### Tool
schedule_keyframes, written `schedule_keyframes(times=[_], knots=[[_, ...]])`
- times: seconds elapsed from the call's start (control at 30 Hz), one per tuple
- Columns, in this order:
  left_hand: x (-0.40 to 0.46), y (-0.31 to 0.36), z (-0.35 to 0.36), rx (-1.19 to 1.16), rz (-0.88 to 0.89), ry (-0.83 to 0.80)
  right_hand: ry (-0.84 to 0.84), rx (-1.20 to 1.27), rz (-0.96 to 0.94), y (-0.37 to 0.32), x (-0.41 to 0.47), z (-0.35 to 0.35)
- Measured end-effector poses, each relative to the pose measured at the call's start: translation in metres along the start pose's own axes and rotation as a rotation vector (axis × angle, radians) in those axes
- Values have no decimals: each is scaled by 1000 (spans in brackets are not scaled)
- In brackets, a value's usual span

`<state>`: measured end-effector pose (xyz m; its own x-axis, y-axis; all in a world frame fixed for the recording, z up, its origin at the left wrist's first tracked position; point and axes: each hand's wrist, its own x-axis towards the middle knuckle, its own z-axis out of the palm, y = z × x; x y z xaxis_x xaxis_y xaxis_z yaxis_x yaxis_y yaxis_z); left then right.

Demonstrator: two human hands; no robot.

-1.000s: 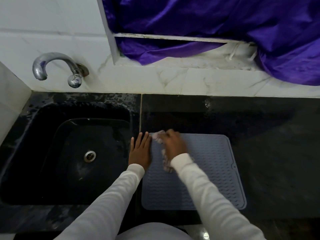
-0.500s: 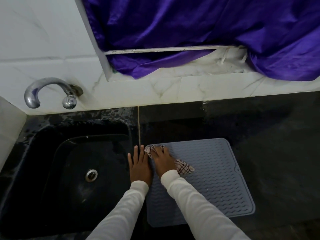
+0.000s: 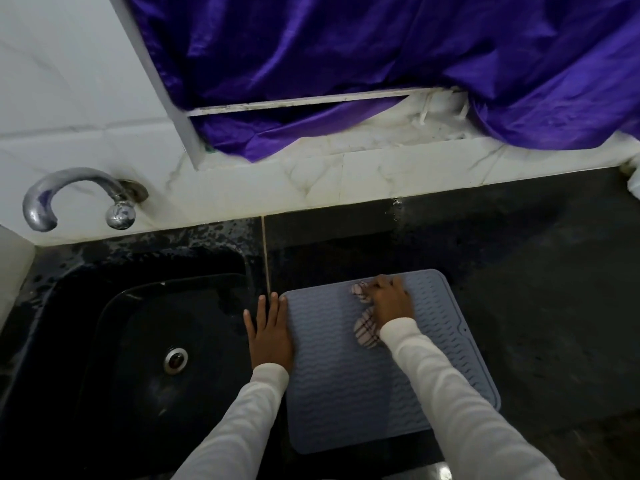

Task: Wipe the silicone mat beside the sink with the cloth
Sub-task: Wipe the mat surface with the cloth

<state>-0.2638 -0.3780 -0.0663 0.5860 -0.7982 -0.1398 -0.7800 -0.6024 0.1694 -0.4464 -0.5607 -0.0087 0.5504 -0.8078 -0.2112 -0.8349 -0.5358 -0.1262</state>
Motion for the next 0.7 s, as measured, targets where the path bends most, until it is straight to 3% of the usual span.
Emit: schedule_keyframes(times=[0.2,0.33,0.63,0.7], knots=[[-4,5,-8,-5,11,11,77,123,245,75,-1,-20],[-2,4,-8,9,6,16,98,40,340,123,-7,-22],[-5,8,-11,-15,5,22,95,188,432,111,-3,-28],[-5,9,-11,-37,3,29,125,222,341,96,-1,-35]])
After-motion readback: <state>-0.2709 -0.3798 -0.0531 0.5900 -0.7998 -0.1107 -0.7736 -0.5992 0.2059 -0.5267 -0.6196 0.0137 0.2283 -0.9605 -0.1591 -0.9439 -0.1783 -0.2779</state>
